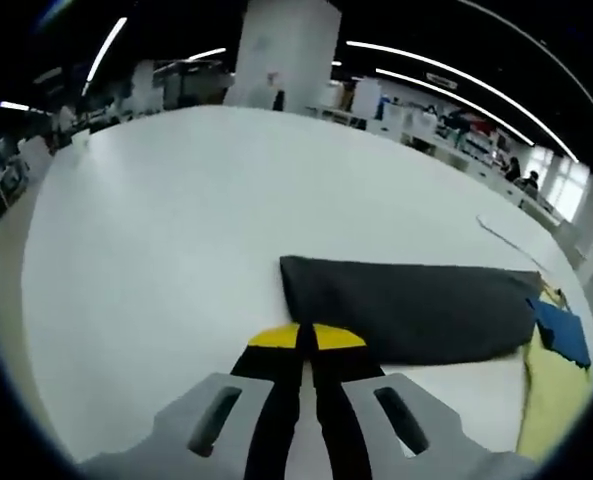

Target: Fold the garment on the visible template until the final outline fits inside the template.

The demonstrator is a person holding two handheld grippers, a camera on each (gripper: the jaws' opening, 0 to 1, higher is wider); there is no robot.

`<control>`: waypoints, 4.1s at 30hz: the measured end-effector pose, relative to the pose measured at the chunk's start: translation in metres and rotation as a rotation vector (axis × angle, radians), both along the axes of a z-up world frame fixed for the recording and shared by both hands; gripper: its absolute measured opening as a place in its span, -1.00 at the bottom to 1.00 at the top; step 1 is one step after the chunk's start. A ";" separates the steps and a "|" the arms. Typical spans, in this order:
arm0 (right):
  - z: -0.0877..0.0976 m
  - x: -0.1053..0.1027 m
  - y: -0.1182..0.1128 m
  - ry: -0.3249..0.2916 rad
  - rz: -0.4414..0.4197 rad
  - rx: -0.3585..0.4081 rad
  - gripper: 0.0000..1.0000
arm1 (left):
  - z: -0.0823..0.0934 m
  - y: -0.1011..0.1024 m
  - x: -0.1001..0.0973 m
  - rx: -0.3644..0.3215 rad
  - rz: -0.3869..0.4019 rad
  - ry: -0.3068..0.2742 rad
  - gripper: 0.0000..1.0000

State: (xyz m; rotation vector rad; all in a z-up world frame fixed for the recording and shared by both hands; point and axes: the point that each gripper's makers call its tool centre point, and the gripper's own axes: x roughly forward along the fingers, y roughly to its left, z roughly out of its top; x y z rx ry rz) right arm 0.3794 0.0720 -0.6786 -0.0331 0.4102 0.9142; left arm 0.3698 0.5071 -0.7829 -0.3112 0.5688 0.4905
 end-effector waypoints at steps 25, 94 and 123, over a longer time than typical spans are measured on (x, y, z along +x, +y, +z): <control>0.000 -0.016 -0.011 0.005 -0.016 -0.014 0.98 | 0.054 -0.047 0.038 -0.047 -0.182 -0.159 -1.00; -0.007 -0.050 -0.023 0.025 -0.017 -0.020 0.98 | 0.135 -0.316 0.141 -0.143 -0.723 -0.322 -1.00; -0.004 -0.050 -0.029 0.008 -0.031 -0.031 0.98 | 0.139 -0.410 0.163 -0.186 -0.861 -0.356 -1.00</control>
